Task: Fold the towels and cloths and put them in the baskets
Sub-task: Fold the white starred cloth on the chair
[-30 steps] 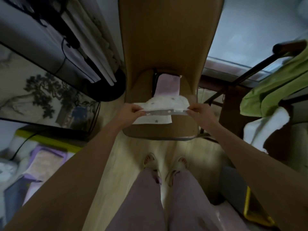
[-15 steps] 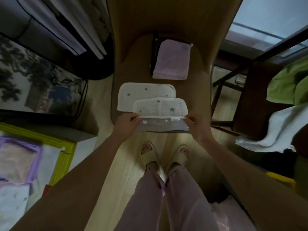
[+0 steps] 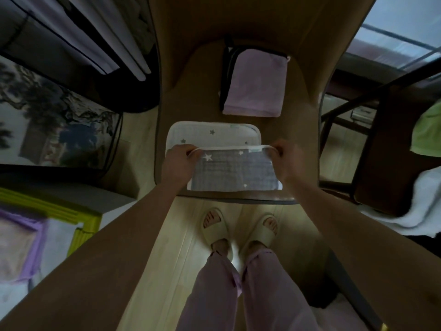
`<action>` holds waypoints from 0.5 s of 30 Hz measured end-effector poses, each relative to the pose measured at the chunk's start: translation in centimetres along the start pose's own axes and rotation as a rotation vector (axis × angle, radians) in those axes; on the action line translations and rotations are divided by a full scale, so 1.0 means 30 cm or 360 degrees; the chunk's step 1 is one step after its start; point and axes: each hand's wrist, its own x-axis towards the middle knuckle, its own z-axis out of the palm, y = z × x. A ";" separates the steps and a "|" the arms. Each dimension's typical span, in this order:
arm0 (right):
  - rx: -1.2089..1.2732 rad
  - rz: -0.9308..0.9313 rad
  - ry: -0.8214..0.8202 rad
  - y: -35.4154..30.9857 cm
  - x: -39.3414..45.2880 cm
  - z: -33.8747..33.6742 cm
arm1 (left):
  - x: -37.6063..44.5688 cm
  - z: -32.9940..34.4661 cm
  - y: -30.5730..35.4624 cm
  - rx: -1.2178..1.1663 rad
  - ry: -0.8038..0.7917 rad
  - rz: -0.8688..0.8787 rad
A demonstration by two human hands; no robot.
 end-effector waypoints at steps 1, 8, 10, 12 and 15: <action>-0.0018 0.0016 -0.0008 0.003 0.004 0.009 | 0.002 0.002 0.000 0.0008 0.0007 -0.0015; -0.0224 0.0071 -0.0060 0.021 0.021 0.029 | 0.017 0.025 0.006 0.0087 0.0116 -0.0057; -0.0294 0.0099 -0.0097 0.016 0.023 0.028 | 0.015 0.036 0.002 0.0130 0.0112 -0.0065; -0.0374 0.0125 -0.0121 0.012 0.030 0.031 | 0.007 0.043 -0.001 0.0244 0.0087 -0.0110; -0.0535 0.0042 -0.0124 0.008 0.036 0.034 | 0.002 0.036 -0.001 0.0588 0.0013 -0.0168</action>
